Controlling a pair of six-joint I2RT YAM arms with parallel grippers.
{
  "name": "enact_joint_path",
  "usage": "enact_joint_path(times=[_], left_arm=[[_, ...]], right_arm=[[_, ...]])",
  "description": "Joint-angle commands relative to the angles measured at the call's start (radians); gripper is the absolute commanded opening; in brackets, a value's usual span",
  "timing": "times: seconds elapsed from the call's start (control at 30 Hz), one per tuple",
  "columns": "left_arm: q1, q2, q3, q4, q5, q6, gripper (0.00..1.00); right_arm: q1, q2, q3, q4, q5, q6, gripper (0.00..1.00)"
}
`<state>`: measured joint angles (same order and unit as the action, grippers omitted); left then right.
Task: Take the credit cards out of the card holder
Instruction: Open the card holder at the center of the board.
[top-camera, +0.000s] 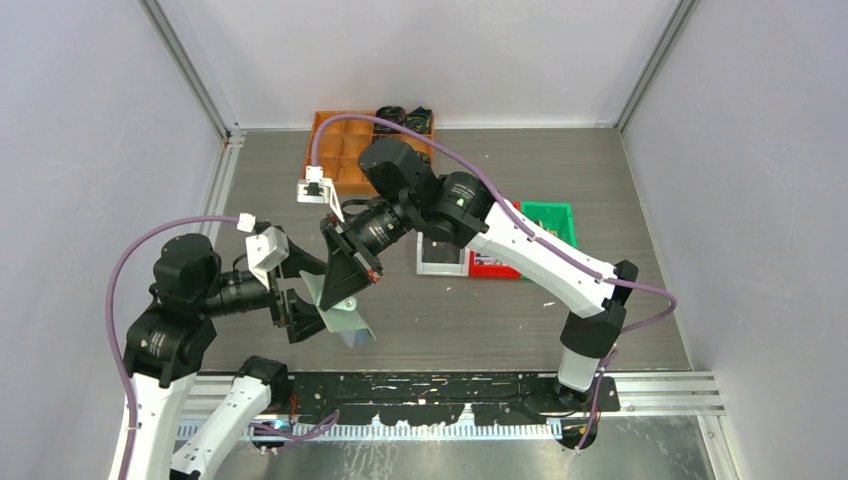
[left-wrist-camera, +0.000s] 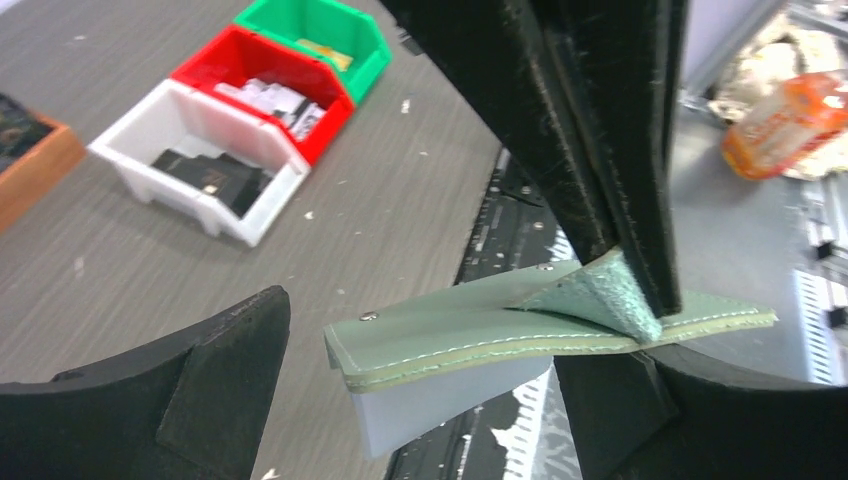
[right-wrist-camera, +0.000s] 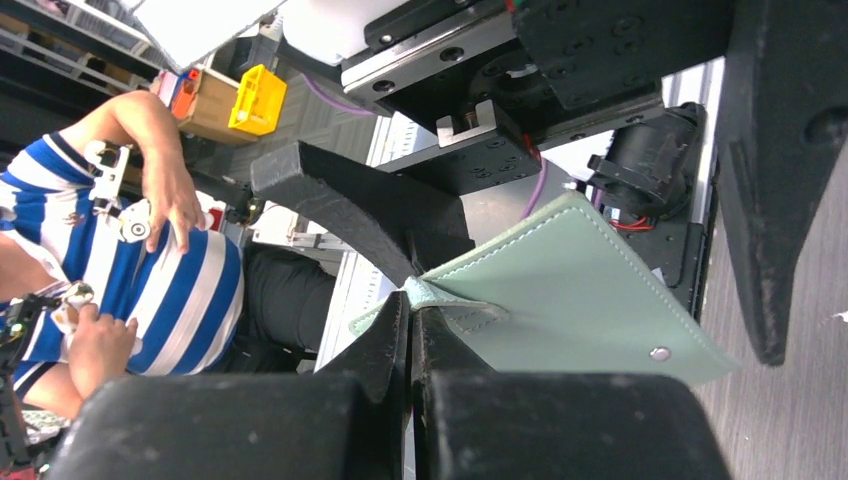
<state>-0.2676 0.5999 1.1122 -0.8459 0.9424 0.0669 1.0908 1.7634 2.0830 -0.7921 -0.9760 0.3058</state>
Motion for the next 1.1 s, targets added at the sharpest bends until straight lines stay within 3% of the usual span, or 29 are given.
enact_joint_path(times=[0.0,0.4,0.47,0.6,0.63,0.7,0.73,0.8,0.93,1.0,1.07], left_arm=[[-0.002,0.036,0.074,0.071,0.223,-0.104,1.0],[-0.003,0.052,0.094,0.105,0.315,-0.117,0.87],[-0.003,0.052,0.091,0.106,0.35,-0.115,0.73],[-0.002,0.056,0.099,0.113,0.427,-0.09,0.23],[-0.002,0.055,0.104,0.114,0.416,-0.092,0.11],[-0.003,0.055,0.112,0.107,0.389,-0.094,0.01],[-0.002,0.055,0.113,0.101,0.377,-0.093,0.0],[-0.002,0.051,0.113,0.085,0.34,-0.088,0.0],[-0.003,0.05,0.116,0.049,0.259,-0.047,0.0],[-0.002,0.055,0.119,0.036,0.22,-0.042,0.0],[-0.003,0.066,0.125,0.024,0.197,-0.047,0.0]], right_arm=[[0.007,-0.036,0.014,0.077,-0.05,0.012,0.01],[0.005,-0.025,0.015,0.198,-0.124,0.109,0.01],[0.0,-0.028,0.016,0.203,-0.121,0.111,0.01],[-0.034,-0.05,-0.012,0.227,-0.101,0.126,0.01],[-0.048,-0.058,-0.032,0.256,-0.099,0.146,0.05],[-0.083,-0.093,-0.09,0.34,-0.099,0.213,0.13],[-0.1,-0.108,-0.122,0.383,-0.101,0.242,0.2],[-0.128,-0.137,-0.173,0.435,-0.091,0.269,0.44],[-0.184,-0.213,-0.242,0.409,0.006,0.228,0.8],[-0.218,-0.261,-0.279,0.371,0.065,0.186,0.89],[-0.253,-0.324,-0.341,0.355,0.118,0.155,0.92]])
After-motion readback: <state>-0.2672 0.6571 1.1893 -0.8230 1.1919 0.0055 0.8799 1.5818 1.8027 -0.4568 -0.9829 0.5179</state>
